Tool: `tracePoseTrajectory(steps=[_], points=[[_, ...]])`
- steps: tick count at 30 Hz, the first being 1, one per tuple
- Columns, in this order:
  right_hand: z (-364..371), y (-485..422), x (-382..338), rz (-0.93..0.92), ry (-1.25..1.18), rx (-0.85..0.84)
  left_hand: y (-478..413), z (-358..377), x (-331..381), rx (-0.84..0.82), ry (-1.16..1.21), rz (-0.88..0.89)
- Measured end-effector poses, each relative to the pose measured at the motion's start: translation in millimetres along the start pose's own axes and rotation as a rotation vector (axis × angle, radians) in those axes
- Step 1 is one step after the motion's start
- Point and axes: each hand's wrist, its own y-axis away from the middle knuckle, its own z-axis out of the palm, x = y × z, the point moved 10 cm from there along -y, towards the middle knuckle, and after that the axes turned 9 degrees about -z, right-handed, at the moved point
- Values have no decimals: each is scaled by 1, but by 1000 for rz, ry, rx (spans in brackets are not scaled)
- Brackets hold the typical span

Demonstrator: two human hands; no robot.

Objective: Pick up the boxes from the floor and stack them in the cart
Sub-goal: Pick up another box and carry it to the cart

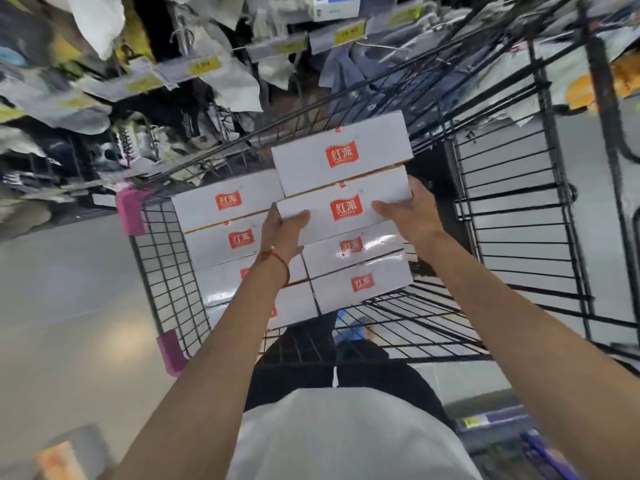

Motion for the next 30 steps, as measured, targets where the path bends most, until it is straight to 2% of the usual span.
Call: tracePoseTrajectory(steps=[9, 13, 20, 24, 30], points=[[-15, -6, 11, -5, -5, 95, 1, 8, 4, -45, -42, 39], [-15, 2, 9, -55, -21, 71, 0, 5, -2, 32, -102, 85], [-18, 43, 18, -67, -25, 94, 38, 4, 1, 100, -44, 223], [-10, 70, 22, -95, -82, 8, 69, -10, -21, 159, 15, 292], [-9, 124, 30, -123, -132, -161, 129, -31, -92, 240, 123, 326]])
